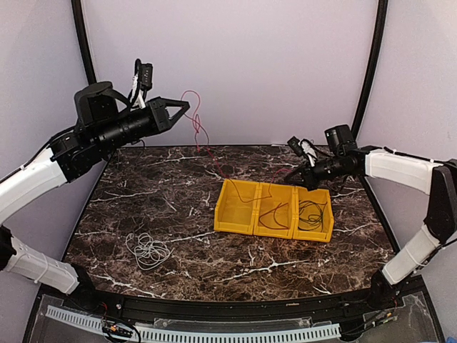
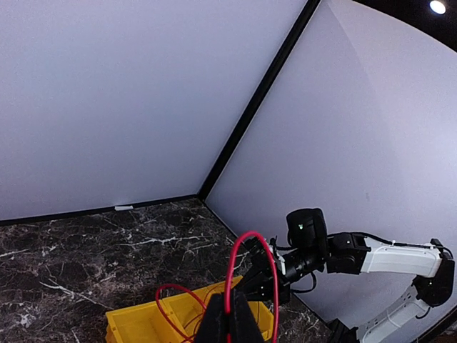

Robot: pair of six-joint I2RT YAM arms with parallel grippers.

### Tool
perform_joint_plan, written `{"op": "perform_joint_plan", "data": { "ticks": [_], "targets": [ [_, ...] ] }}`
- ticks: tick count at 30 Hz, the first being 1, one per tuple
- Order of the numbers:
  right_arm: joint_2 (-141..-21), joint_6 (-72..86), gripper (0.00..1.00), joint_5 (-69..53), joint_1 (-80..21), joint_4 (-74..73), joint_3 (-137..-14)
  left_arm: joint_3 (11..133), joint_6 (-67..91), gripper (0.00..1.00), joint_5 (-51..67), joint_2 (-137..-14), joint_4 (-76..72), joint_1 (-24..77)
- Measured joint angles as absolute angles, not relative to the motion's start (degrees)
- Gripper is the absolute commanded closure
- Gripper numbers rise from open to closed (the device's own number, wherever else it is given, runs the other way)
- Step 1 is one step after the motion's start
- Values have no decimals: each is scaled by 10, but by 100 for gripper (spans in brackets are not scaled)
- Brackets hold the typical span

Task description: Untangle the cables

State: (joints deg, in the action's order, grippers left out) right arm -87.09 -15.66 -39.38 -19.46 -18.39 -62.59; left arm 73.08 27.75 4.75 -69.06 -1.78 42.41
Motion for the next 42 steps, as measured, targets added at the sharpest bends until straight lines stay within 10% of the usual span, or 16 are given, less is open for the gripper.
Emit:
{"op": "perform_joint_plan", "data": {
  "ticks": [10, 19, 42],
  "targets": [
    [-927, -159, 100, -411, -235, -209, -608, 755, 309, 100, 101, -794, -105, 453],
    [-962, -157, 72, -398, -235, -231, -617, 781, 330, 100, 119, -867, -170, 468],
    [-722, -166, 66, -362, -109, -232, -551, 975, 402, 100, 180, -1113, -313, 481]
  ]
}}
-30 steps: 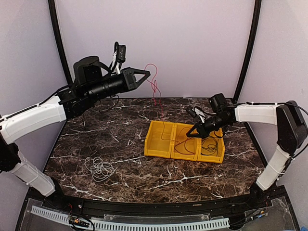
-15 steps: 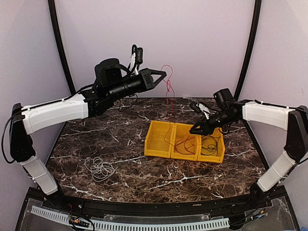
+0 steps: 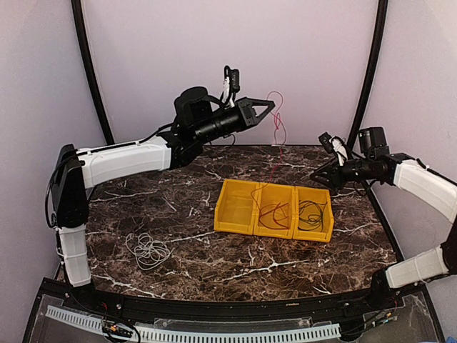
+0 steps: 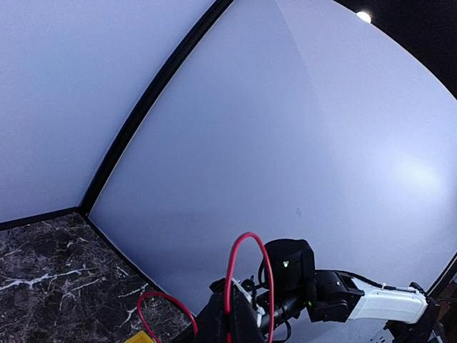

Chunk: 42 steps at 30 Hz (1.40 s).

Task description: Untangle the cables

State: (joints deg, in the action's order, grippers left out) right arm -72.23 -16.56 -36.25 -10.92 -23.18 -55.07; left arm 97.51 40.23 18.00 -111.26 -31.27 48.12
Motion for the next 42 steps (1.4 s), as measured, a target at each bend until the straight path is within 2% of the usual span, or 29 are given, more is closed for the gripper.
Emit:
{"op": "perform_joint_plan", "data": {
  "ticks": [4, 11, 25, 35, 42],
  "targets": [
    [-714, -155, 65, -359, -109, -216, -531, 1024, 426, 100, 210, -1158, -329, 487],
    [-715, -151, 59, -362, -108, -193, -511, 1029, 463, 100, 236, -1195, -368, 491],
    [-715, -157, 57, -368, -107, -179, -497, 889, 482, 100, 231, -1210, -361, 491],
    [-716, -165, 57, -366, -107, -179, -495, 865, 441, 100, 170, -1210, -249, 507],
    [-723, -173, 57, -362, -107, -179, -495, 896, 387, 100, 103, -1211, -150, 533]
  ]
}}
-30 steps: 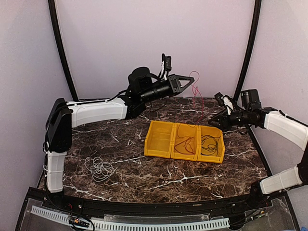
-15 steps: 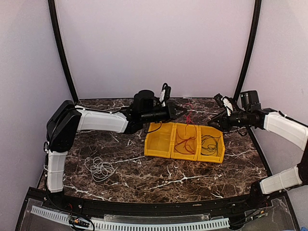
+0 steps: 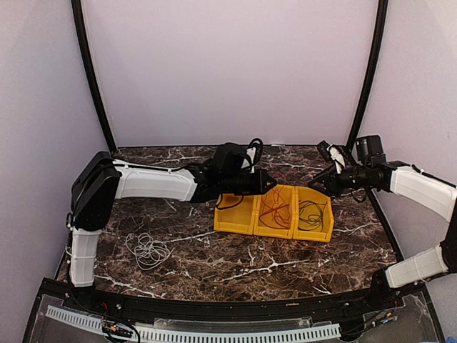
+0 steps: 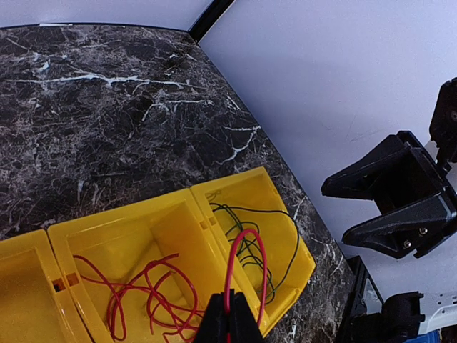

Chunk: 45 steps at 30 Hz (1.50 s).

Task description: Untangle the cables

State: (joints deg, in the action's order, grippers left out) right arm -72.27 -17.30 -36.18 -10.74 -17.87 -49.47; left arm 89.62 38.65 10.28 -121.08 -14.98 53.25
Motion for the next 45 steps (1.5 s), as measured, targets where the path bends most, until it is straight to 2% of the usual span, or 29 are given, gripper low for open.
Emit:
{"op": "perform_joint_plan", "data": {
  "ticks": [8, 15, 36, 40, 45],
  "targets": [
    [-728, -177, 57, -361, -107, -179, -495, 973, 329, 100, 48, -1247, -87, 549],
    [-730, -184, 57, -363, -107, -179, -495, 976, 306, 100, -4, -1266, -26, 558],
    [-736, -193, 57, -366, -107, -181, -495, 1020, 287, 100, -11, -1302, 27, 560],
    [-736, -194, 57, -366, -107, -181, -495, 1024, 283, 93, -9, -1303, 37, 561],
    [-736, -195, 57, -366, -107, -181, -495, 1057, 270, 73, -11, -1308, 62, 562]
  ]
}}
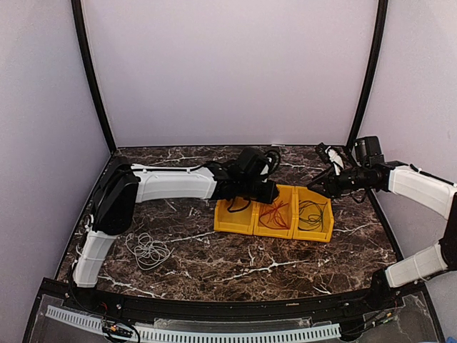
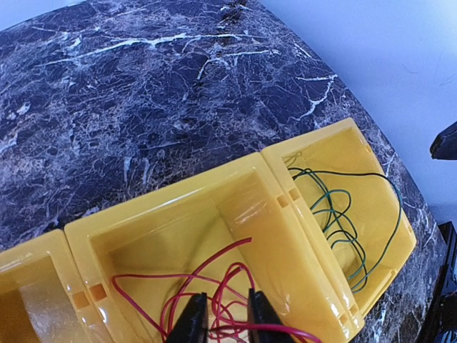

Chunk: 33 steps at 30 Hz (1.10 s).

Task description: Untangle the cables

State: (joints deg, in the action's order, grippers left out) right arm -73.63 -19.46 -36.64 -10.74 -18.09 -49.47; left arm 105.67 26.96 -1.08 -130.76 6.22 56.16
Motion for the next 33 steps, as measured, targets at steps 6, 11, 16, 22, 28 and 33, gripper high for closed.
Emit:
{"op": "perform_joint_plan", "data": {
  "ticks": [6, 11, 16, 22, 28, 33],
  "targets": [
    [-736, -195, 57, -366, -107, -181, -495, 1113, 256, 65, -40, -1308, 116, 562],
    [-736, -195, 57, -366, -107, -181, -495, 1118, 235, 62, -66, -1304, 166, 562],
    [-736, -195, 57, -366, -107, -182, -495, 1118, 207, 61, -84, -1295, 239, 562],
    [-734, -196, 57, -366, -107, -182, -495, 1081, 199, 61, -123, -1228, 300, 562],
    [-734, -197, 57, -366, -107, -183, -495, 948, 203, 54, -169, -1076, 297, 562],
    [-734, -197, 57, -367, -107, -184, -495, 873, 240, 53, -218, -998, 313, 562]
  ]
}}
